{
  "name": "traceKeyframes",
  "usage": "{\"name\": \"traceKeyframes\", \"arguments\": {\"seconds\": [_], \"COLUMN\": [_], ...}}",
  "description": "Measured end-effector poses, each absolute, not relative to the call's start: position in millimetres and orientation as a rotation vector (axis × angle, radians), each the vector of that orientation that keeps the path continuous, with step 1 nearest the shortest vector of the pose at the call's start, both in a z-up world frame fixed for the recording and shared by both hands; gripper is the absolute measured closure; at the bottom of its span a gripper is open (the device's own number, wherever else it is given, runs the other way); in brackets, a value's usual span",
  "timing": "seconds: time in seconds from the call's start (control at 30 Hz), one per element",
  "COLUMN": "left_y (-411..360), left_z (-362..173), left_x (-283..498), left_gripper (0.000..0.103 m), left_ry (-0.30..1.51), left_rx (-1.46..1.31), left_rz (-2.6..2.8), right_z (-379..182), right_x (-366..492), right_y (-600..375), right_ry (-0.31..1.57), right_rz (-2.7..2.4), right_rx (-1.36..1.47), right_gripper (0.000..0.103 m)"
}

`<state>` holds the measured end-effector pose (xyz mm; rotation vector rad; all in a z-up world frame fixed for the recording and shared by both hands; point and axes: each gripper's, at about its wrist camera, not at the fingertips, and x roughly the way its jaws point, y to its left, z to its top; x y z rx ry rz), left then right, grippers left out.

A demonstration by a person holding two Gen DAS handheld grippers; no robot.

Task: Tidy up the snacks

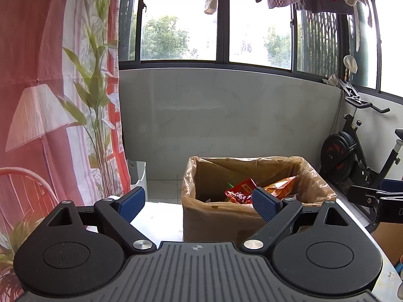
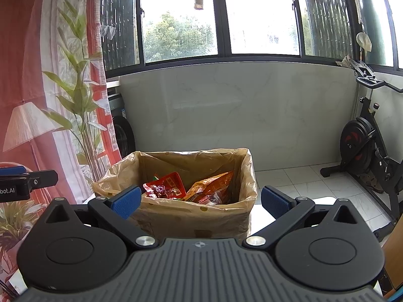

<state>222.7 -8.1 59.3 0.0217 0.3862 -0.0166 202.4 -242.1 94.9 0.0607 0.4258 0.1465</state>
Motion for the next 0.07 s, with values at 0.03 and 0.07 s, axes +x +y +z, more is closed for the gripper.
{"name": "traceKeyframes", "arguments": {"seconds": [0.03,0.07], "left_y": [-7.9,-7.7], "left_z": [59.3,58.9], "left_x": [222.9,223.0], "left_gripper": [0.01,0.01], "left_ry": [0.386,0.387], "left_rx": [0.021,0.02], "left_rz": [-0.014,-0.009], "right_z": [94.9,94.7], "right_x": [202.4,202.6], "right_y": [-242.2,-242.3], "right_ry": [0.426,0.426], "right_rz": [0.146,0.146], "right_rx": [0.061,0.062], "right_gripper": [0.0,0.0]}}
